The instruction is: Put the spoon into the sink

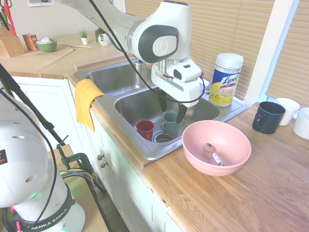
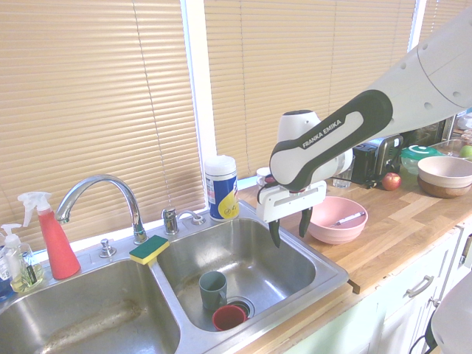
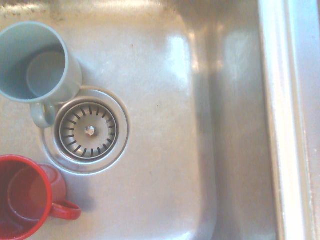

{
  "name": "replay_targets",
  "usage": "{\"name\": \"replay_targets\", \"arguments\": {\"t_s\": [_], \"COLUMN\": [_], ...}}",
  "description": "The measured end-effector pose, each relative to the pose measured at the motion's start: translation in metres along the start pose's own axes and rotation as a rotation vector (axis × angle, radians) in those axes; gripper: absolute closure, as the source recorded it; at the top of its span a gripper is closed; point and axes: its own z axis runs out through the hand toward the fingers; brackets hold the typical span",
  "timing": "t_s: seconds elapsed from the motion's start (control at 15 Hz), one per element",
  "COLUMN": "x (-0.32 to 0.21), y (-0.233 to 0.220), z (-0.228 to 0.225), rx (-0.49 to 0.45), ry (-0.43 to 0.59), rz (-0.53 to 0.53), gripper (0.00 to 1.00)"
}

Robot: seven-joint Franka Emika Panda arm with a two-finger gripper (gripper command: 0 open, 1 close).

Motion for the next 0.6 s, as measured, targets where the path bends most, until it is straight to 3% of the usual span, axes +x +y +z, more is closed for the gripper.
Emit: {"name": "replay_targets", "arguments": {"t_s": [0.27, 0.6], "x": [0.004, 0.008], "y": [0.001, 0.046], "z": [-0.013, -0.100], "rx": [0.011, 0.108], "ry": [0.008, 0.037], "rz": [-0.022, -0.075], "gripper": [0.00, 0.00]}}
